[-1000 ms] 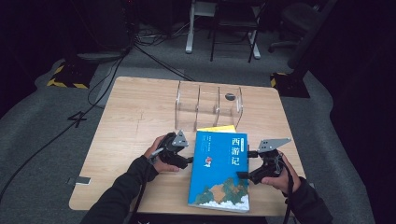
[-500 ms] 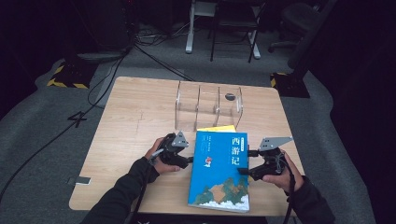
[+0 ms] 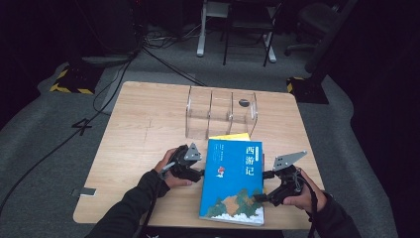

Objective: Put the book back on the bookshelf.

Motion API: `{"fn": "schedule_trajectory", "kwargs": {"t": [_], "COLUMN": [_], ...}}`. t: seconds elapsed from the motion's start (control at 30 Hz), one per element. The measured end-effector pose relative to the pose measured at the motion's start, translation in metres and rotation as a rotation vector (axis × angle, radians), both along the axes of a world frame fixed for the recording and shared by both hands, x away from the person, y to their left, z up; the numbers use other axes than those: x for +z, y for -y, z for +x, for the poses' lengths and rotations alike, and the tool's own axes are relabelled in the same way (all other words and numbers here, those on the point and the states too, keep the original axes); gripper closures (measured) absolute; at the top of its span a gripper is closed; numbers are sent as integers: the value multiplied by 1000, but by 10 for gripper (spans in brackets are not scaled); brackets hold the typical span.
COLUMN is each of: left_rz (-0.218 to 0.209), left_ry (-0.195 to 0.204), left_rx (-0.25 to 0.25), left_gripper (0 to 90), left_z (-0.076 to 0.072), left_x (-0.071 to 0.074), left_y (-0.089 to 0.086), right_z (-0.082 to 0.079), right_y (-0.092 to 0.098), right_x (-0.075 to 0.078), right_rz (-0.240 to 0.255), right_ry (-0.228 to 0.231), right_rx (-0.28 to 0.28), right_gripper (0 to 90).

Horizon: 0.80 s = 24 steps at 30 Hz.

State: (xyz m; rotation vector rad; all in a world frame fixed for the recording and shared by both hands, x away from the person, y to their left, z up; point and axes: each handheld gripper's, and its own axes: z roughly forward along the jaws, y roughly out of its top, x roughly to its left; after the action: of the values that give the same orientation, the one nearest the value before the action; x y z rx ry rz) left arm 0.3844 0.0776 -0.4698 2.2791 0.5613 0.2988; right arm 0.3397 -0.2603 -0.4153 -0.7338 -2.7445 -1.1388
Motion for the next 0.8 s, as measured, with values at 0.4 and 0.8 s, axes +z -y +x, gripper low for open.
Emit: {"fn": "schedule_trajectory", "kwargs": {"t": [0.4,0.8], "left_rz": [-30,-44], "left_ry": [28,24], "left_rx": [26,57], "left_gripper": [381,380], "left_z": [4,21], "left_x": [-2,-7], "left_y": [0,3], "right_z": [19,60], "right_y": [-10,-23], "right_x": [1,-9], "right_rz": [130,247], "right_ry": [50,-10], "right_rx": [-53,-62], "right_gripper": [207,514]}}
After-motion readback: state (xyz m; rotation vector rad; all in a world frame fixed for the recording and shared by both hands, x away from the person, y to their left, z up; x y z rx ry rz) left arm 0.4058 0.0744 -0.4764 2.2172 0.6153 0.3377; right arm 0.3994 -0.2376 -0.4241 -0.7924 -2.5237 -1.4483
